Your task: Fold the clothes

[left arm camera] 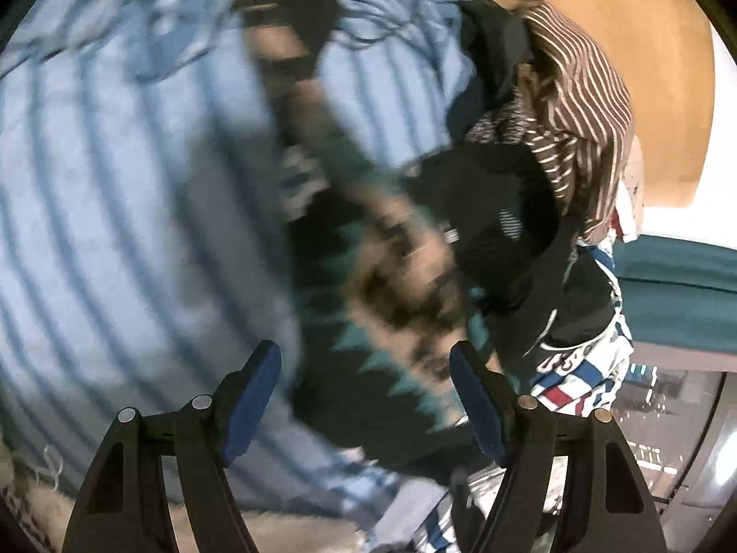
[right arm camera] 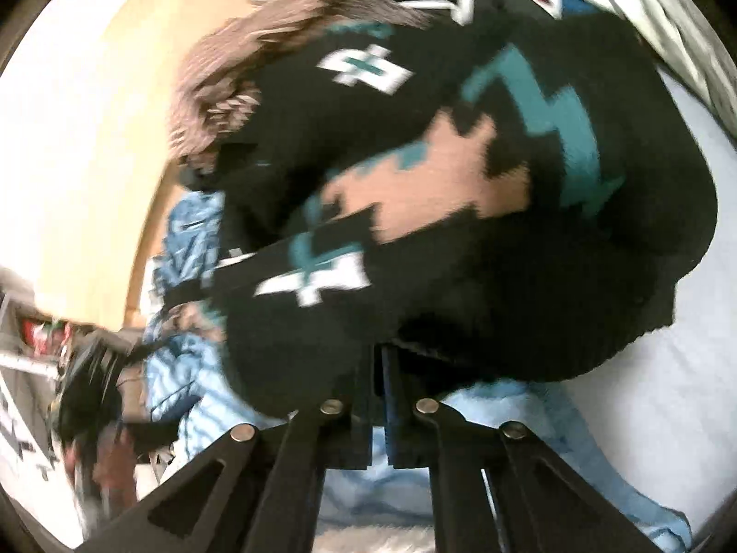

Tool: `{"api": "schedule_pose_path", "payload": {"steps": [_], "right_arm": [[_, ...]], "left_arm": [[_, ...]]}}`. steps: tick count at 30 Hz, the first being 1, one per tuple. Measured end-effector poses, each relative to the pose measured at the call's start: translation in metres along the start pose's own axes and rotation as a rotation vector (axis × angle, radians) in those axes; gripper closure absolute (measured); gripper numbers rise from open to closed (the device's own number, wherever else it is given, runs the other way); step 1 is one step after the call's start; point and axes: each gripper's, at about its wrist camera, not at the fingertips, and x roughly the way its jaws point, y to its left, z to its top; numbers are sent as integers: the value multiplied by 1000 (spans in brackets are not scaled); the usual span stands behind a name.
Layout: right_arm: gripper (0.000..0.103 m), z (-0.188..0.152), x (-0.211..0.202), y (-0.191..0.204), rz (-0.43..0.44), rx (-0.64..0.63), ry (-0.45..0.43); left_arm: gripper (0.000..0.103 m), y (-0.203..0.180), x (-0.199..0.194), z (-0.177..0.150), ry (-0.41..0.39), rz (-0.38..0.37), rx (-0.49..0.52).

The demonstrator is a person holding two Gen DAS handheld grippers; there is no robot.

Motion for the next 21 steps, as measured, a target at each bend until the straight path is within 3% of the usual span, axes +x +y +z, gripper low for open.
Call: {"api": "schedule_pose_path", "payload": {"steps": [5, 6, 7, 8, 14, 18, 19, 20, 21], "right_arm": [[99, -26, -59, 8, 84, 18, -100], [102, -32, -72, 6, 107, 37, -123], [102, -35, -81, 3, 129, 54, -146], [102, -37, -89, -1, 126, 67, -163], [99, -48, -101, -32, -6, 191, -125], [93, -42, -81, -20, -111, 170, -52], [85, -39, -74, -11, -148, 133, -25], [68, -36, -66, -3, -176, 100, 5], [63, -33, -56, 3, -190, 78, 34]], "left_arm": [[30, -17, 35, 9, 82, 72, 60], [51, -16, 41, 7, 95, 77, 67], [81, -14, 45, 4, 109, 72, 75], [94, -11, 46, 0, 125, 65, 81], [97, 13, 12, -35, 128, 59, 202], [97, 66, -1, -50, 168, 108, 169], [97, 80, -1, -52, 172, 129, 151], [97, 94, 1, -52, 177, 141, 114], [97, 108, 3, -50, 191, 136, 64]]}}
